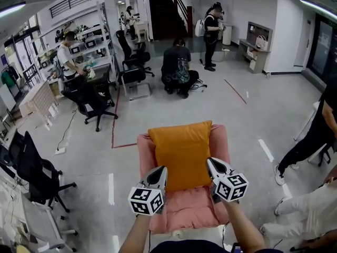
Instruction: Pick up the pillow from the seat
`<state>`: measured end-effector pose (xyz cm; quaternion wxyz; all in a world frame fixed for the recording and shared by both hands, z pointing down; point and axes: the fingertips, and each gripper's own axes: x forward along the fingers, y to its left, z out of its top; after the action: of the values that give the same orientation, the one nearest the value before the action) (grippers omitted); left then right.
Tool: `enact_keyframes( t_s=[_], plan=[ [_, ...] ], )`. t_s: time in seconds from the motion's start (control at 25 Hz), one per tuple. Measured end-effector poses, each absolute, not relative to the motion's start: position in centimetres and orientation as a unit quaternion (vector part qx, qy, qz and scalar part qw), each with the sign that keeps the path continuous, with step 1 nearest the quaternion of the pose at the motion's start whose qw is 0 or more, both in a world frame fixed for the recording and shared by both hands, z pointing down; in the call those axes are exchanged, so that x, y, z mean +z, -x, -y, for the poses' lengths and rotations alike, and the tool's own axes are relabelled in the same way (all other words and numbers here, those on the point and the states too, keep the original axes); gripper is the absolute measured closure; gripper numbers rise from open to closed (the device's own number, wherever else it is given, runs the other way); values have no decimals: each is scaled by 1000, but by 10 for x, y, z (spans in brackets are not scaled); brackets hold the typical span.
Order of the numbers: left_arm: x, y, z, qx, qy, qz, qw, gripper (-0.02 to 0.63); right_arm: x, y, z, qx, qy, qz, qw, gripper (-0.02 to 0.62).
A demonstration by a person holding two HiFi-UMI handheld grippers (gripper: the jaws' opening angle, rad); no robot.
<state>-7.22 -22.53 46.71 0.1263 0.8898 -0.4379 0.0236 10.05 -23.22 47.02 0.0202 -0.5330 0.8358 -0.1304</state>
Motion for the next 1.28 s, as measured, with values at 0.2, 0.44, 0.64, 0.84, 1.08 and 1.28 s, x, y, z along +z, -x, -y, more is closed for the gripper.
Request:
enact_keyframes(
  t_s=[0.2, 0.44, 0.64, 0.84, 1.08, 1.28],
  plan=[
    [471, 85, 242, 24, -891, 435, 129, 601, 474, -89, 246, -132, 536, -834, 18, 575],
    [476, 96, 257, 23, -893, 430, 132, 601, 478, -82, 259, -134, 543, -829, 13, 575],
    [480, 102, 266, 10, -895, 422, 146, 601, 486, -80, 263, -137, 551, -823, 2, 575],
    [492, 97, 269, 20, -895, 418, 157, 601, 499, -88, 261, -149, 560, -815, -8, 575],
    [500, 83, 277, 30, -898, 406, 168, 601, 509, -101, 266, -165, 572, -804, -14, 575],
    [506, 79, 286, 35, -895, 410, 172, 601, 516, -103, 277, -169, 568, -806, -19, 575]
  ],
)
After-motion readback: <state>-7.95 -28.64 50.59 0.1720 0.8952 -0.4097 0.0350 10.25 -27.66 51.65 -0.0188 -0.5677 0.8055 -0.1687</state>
